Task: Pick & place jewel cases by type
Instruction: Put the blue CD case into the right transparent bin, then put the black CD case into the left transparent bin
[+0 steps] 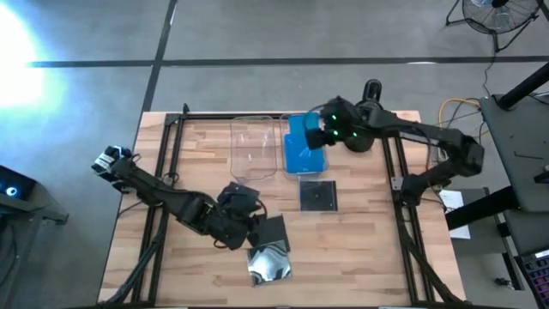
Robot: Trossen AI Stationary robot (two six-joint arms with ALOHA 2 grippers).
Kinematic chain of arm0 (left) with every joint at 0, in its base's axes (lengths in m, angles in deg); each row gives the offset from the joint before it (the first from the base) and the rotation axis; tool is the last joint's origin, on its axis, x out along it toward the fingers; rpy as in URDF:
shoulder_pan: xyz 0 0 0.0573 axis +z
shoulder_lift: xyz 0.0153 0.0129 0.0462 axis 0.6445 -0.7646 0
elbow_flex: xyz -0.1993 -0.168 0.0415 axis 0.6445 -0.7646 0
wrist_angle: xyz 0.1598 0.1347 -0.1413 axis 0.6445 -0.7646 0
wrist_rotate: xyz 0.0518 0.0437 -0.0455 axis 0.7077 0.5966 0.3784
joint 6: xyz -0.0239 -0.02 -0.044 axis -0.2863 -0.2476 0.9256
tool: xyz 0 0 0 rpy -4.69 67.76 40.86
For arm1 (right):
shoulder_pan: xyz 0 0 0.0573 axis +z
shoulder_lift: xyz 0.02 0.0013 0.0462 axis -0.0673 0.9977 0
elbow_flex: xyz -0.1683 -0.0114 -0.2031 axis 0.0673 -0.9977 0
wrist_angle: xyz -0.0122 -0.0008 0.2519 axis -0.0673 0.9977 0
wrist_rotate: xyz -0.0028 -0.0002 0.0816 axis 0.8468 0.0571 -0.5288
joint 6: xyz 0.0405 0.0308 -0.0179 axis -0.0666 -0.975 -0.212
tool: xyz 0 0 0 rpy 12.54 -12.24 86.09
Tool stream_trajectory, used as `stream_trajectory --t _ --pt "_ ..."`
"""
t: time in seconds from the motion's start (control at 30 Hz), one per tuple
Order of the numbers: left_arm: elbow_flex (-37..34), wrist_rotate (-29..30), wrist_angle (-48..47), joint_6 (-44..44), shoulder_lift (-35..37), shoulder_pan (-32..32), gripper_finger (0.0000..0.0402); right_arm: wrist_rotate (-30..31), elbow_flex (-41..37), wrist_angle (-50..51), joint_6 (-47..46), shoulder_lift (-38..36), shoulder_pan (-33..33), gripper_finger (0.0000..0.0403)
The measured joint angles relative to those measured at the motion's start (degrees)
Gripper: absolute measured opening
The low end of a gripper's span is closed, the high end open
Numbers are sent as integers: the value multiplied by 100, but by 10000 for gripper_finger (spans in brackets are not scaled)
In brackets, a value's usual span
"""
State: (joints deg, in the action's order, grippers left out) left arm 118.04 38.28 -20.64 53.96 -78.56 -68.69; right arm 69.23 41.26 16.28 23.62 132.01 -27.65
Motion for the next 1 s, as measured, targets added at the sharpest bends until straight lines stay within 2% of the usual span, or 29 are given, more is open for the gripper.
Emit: stream_trajectory --t 0.07,0.2,0.4,0.5,0.6,0.77,0.87,1.0 --pt "2 173 11 117 6 -17 128 -293 0 -143 65 269 -163 22" --pt "20 258 27 223 39 -52 128 -319 0 -245 115 828 -219 31" --pt "17 270 24 237 44 -80 128 -311 221 -167 148 1235 -210 96" --pt "17 271 23 236 44 -93 128 35 484 184 307 1221 -210 136" --pt "17 271 0 199 44 -98 128 763 932 1037 526 1149 -206 169" --pt "17 268 -292 186 45 -98 128 1526 1844 2347 1094 1126 -32 198" --pt "17 262 -628 265 57 -98 128 1712 2248 2596 1438 994 359 202" --pt "17 135 -1262 572 63 -96 128 1644 2541 2652 1467 881 1065 203"
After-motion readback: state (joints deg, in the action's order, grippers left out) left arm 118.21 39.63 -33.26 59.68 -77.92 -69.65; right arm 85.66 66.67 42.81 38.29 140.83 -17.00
